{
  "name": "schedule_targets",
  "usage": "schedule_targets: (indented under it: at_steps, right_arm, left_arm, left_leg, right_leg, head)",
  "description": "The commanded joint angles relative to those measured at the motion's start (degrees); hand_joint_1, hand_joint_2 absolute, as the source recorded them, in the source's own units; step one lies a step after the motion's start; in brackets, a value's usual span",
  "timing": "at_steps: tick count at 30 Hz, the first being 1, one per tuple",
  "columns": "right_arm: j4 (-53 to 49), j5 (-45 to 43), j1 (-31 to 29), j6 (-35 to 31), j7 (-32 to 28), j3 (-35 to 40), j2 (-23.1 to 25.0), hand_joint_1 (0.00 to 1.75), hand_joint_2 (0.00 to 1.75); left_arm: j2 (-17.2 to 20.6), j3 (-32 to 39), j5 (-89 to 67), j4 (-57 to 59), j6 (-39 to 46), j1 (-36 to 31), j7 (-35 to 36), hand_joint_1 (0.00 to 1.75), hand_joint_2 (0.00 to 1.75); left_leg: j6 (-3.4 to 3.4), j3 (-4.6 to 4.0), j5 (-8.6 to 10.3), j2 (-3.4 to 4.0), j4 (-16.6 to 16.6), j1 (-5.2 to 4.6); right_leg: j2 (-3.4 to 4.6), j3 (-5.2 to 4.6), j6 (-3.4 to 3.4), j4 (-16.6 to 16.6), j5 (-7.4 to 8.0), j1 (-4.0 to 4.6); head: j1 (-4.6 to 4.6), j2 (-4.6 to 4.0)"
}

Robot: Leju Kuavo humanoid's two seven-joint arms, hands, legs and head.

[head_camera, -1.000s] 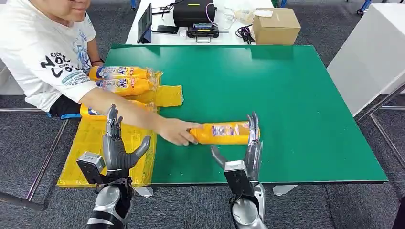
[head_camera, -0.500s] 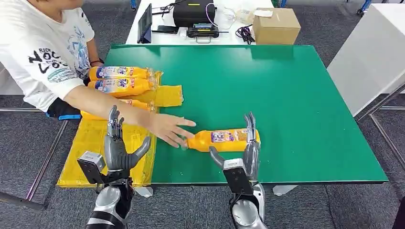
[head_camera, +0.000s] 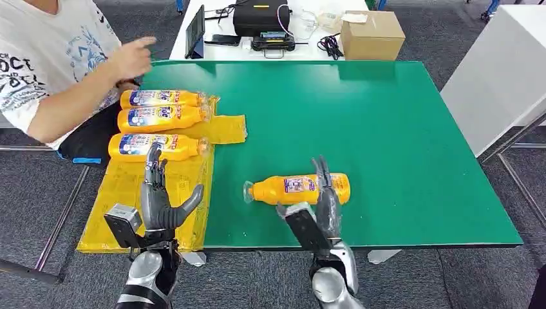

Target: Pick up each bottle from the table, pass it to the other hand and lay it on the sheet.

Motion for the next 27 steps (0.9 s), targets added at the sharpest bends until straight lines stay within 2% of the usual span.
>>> schedule_targets:
  at_steps: [1,6,9,15,20,27]
  right_arm:
    - [12.89,2.38,-8.72,3.22,3.81,0.15,-5.36,0.0,1.75]
    - [14.37,5.09,-11.17,8.48,5.48,2.19,-8.63,0.0,1.75]
    - [17.99,5.63,-14.92,12.15,7.7,2.99,-10.12,0.0,1.75]
    - [27.09,6.31,-22.12,14.76,8.28,5.89,-9.55,0.0,1.75]
    - [34.05,5.59,-28.33,19.36,9.48,9.26,-11.68,0.0,1.75]
    - [43.36,3.6,-34.98,24.01,10.45,12.44,-11.98,0.0,1.75]
  left_arm:
    - [1.29,2.03,-0.79,4.24,-0.32,-2.21,0.83,0.0,1.75]
    - [1.42,1.78,-1.46,6.33,-1.12,-2.35,1.3,0.0,1.75]
    - [1.49,1.59,-2.23,7.26,-1.57,-2.42,1.16,0.0,1.75]
    - [1.45,2.02,-3.04,8.22,-1.97,-3.56,1.6,0.0,1.75]
    - [1.6,2.1,-3.24,9.94,-2.25,-4.47,1.57,0.0,1.75]
    - [1.68,1.83,-3.11,11.81,-2.65,-5.63,1.5,0.0,1.75]
  left_leg:
    - [-0.05,0.27,-0.04,0.1,-0.08,0.04]
    - [-0.06,0.35,-0.07,0.13,-0.1,0.03]
    - [-0.04,0.24,-0.04,0.1,-0.08,0.01]
    - [-0.08,0.32,-0.09,0.35,-0.03,0.03]
    - [-0.04,0.16,0.0,0.16,-0.04,-0.01]
    - [-0.08,0.26,-0.08,0.2,0.02,0.02]
  right_leg:
    - [0.09,0.27,-0.08,-0.13,0.0,0.05]
    - [0.1,0.34,-0.09,-0.13,-0.02,0.04]
    - [0.09,0.23,-0.06,-0.1,0.0,0.02]
    - [0.31,0.24,-0.12,-0.03,0.02,0.04]
    - [0.14,0.13,-0.05,-0.03,0.03,0.01]
    - [0.17,0.23,-0.08,0.03,-0.03,0.03]
  head:
    - [0.0,0.0]
    - [-0.02,0.0]
    - [-0.02,0.0]
    - [0.0,0.0]
    - [-0.02,0.0]
    - [-0.02,0.0]
